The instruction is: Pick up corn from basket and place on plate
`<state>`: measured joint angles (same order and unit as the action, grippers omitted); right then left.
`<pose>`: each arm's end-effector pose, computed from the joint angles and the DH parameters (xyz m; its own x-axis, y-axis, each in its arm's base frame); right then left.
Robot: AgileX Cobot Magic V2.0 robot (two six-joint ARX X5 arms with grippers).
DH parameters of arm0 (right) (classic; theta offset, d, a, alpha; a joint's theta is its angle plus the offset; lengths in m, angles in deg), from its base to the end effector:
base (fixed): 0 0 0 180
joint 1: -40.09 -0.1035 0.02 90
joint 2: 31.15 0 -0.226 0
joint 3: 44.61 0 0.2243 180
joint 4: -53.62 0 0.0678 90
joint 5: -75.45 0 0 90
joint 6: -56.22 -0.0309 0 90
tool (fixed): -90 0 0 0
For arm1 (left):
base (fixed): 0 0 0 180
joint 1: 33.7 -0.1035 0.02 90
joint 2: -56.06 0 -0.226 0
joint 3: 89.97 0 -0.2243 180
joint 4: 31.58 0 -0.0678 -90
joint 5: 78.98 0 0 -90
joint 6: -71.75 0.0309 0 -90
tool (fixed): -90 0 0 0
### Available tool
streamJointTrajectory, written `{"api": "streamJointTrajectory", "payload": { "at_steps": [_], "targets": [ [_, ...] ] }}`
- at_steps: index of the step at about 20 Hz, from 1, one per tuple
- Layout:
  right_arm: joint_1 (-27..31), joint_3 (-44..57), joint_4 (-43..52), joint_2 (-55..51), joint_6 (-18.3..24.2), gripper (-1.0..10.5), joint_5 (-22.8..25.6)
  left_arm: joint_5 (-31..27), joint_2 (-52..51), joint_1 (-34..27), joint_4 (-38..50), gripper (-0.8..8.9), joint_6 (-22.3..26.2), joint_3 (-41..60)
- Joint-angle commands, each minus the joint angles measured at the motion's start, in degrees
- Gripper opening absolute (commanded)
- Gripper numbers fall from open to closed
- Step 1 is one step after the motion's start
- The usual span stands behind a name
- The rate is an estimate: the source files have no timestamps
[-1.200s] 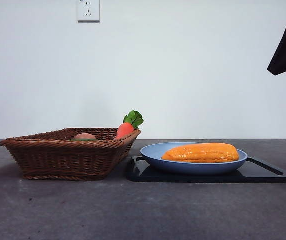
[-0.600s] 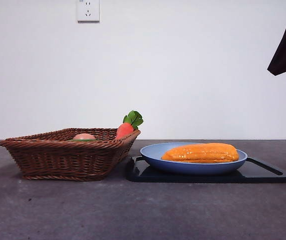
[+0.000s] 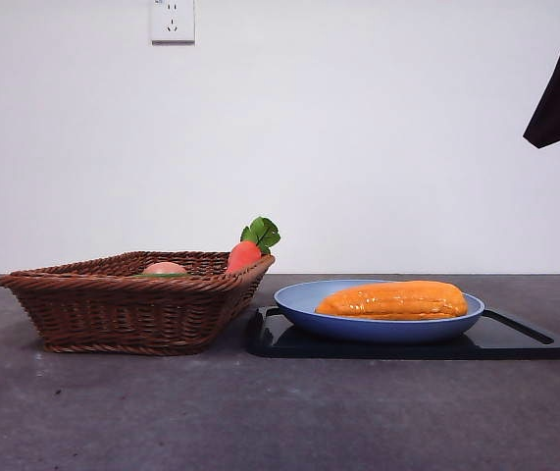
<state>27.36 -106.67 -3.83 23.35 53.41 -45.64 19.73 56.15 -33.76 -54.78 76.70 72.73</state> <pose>0.1641 0.0534 0.2449 0.4244 0.6253 -0.6549 -0.4760 0.7693 0.4260 0.1061 -0.0046 0.1600 0.9832 -0.1504 -0.1032 0.1580 0.9849 0.0701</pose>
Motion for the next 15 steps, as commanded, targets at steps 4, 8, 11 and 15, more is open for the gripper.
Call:
{"api": "streamJointTrajectory", "payload": {
  "at_steps": [4, 8, 11, 15],
  "targets": [
    [-0.2, -0.4, 0.4, 0.4, 0.3, 0.0, 0.0, -0.2, 0.1, -0.3, -2.4, 0.08, -0.8, 1.6],
    [-0.2, -0.4, 0.4, 0.4, 0.3, 0.0, 0.0, -0.2, 0.1, -0.3, -2.4, 0.08, -0.8, 1.6],
    [-0.2, -0.4, 0.4, 0.4, 0.3, 0.0, 0.0, -0.2, 0.1, -0.3, -2.4, 0.08, -0.8, 1.6],
    [-0.2, -0.4, 0.4, 0.4, 0.3, 0.0, 0.0, -0.2, 0.1, -0.3, -2.4, 0.08, -0.8, 1.6]
  ]
}}
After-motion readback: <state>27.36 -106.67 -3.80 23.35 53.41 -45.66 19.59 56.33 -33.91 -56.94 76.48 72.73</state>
